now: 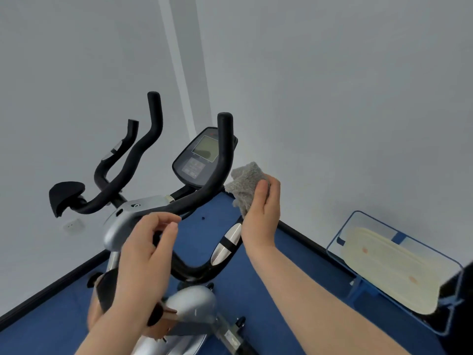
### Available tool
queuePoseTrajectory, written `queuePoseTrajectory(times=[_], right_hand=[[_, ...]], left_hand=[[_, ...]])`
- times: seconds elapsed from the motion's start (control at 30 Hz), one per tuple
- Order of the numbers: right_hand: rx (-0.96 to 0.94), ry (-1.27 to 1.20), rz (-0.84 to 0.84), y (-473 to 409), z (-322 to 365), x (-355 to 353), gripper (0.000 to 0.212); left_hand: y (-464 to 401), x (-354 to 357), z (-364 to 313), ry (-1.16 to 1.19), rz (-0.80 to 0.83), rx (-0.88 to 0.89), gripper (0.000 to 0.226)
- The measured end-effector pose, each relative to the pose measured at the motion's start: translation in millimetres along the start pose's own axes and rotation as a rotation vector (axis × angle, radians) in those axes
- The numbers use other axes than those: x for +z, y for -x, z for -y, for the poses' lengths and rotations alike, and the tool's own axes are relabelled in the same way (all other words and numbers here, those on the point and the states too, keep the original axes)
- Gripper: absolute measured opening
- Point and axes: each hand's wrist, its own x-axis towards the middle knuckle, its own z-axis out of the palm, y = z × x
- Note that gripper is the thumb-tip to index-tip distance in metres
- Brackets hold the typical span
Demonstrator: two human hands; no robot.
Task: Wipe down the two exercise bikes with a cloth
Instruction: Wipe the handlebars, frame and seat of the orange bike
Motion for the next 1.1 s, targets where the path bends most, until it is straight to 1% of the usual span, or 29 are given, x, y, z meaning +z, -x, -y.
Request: queuePoseTrajectory(times=[0.07,0.17,0.23,0.3,0.33,0.37,0.43,0.57,0.63,0.73,0.8,0.87,0.9,0.93,1.0,1.1], right_hand=[[0.115,-0.082,-0.035,-8,7,1,0.030],[0.251,-0.169,-0.146,-16,19,6,0.033],[0.248,-0.191,-0.273,-8,16,8,0.033],[0.239,-0.158,-0.397,17,3,10,0.028],[0.239,-0.136,-0.414,35,-6,10,0.027],[0.234,-0.106,-0.396,52,-14,10,0.028],[0.170,-0.003,-0.308,70,-20,10,0.032],[-0.078,0.091,-0.179,50,-10,8,0.041],[-0.136,0.188,-0.100,63,-19,9,0.048],[-0.193,0.332,0.098,105,-35,7,0.054],[-0.261,0.512,0.164,107,-41,3,0.053],[-0.358,0.794,0.191,90,-36,-3,0.051],[-0.425,0.887,0.229,83,-30,-8,0.048],[-0.490,0.944,0.302,80,-26,-15,0.045],[-0.623,1.029,0.509,80,-23,-33,0.042],[-0.864,1.164,0.758,80,-18,-52,0.044]], left_hand=[[-4,-18,9,-0.057,-0.042,-0.002,0.018],[-3,-30,20,-0.178,-0.028,-0.036,0.016],[5,-28,29,-0.226,0.002,-0.077,0.016],[13,-23,40,-0.214,0.015,-0.115,0.021],[16,-21,44,-0.210,0.021,-0.132,0.025],[17,-20,46,-0.206,0.027,-0.151,0.027],[16,-20,48,-0.208,0.037,-0.161,0.027],[15,-18,44,-0.282,0.034,-0.057,0.030],[14,-18,46,-0.297,0.027,-0.036,0.030],[14,-17,50,-0.276,-0.005,-0.027,0.033],[14,-17,52,-0.283,0.007,-0.020,0.031],[14,-17,52,-0.287,0.014,-0.016,0.030],[14,-17,53,-0.281,0.010,-0.019,0.030],[15,-17,53,-0.265,0.002,-0.027,0.030],[17,-17,54,-0.197,-0.030,-0.056,0.031],[21,-19,57,-0.131,-0.126,-0.096,0.030]])
